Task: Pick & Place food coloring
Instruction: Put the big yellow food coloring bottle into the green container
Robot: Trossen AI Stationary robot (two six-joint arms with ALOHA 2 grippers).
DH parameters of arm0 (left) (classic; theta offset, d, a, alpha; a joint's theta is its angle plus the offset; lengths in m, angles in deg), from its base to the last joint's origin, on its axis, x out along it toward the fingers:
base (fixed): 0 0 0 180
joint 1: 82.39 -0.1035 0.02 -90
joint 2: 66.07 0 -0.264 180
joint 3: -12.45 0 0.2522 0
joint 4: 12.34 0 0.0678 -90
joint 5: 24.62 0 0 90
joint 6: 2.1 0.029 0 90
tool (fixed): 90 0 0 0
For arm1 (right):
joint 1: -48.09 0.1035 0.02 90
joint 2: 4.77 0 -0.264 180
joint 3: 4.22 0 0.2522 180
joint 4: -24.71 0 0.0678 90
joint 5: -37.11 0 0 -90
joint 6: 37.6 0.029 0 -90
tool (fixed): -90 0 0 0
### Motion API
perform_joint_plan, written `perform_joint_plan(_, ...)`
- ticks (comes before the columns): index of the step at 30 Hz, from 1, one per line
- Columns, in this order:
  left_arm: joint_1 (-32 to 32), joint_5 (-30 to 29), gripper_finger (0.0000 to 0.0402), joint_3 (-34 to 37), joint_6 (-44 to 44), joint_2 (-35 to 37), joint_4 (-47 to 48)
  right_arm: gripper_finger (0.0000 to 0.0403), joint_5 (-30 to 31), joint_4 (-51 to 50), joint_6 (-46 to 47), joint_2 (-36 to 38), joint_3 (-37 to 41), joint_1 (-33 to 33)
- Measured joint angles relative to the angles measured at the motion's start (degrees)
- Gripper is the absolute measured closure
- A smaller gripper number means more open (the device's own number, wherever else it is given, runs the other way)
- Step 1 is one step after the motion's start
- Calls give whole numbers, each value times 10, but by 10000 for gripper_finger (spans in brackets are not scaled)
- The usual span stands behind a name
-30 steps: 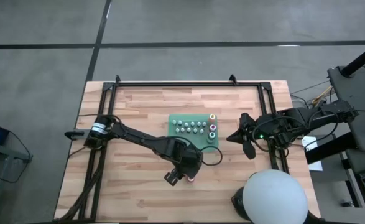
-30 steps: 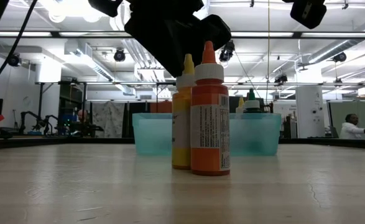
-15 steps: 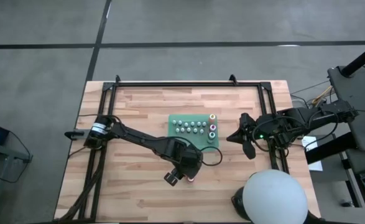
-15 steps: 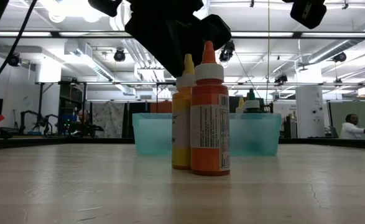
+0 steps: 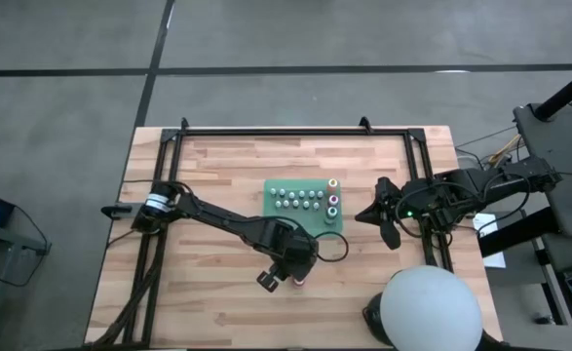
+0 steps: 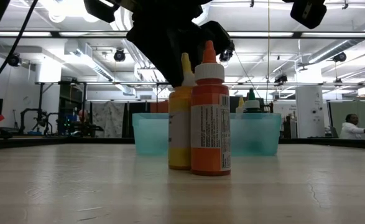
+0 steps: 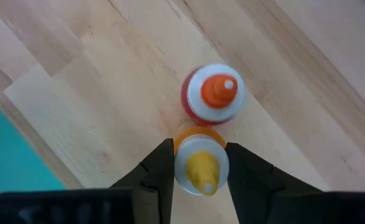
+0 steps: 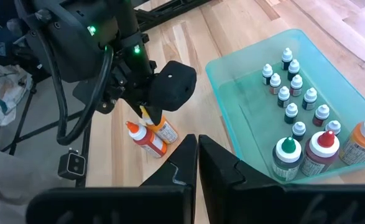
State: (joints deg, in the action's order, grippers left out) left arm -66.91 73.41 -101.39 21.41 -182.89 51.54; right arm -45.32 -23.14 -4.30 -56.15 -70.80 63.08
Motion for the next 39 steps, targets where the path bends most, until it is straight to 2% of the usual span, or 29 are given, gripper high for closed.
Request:
perform_joint_plan(4, -2, -8, 301, -21, 0, 0, 36, 394, 0, 0, 1, 0, 0, 0)
perform_joint_plan(10, -15, -59, 303, -85, 9, 0, 84, 394, 0, 0, 2, 0, 0, 0)
perform_joint_plan(23, -97, -81, 304, -221, 14, 0, 130, 394, 0, 0, 2, 0, 0, 0)
perform_joint_plan(39, -160, -80, 305, -224, 10, -1, 141, 394, 0, 0, 2, 0, 0, 0)
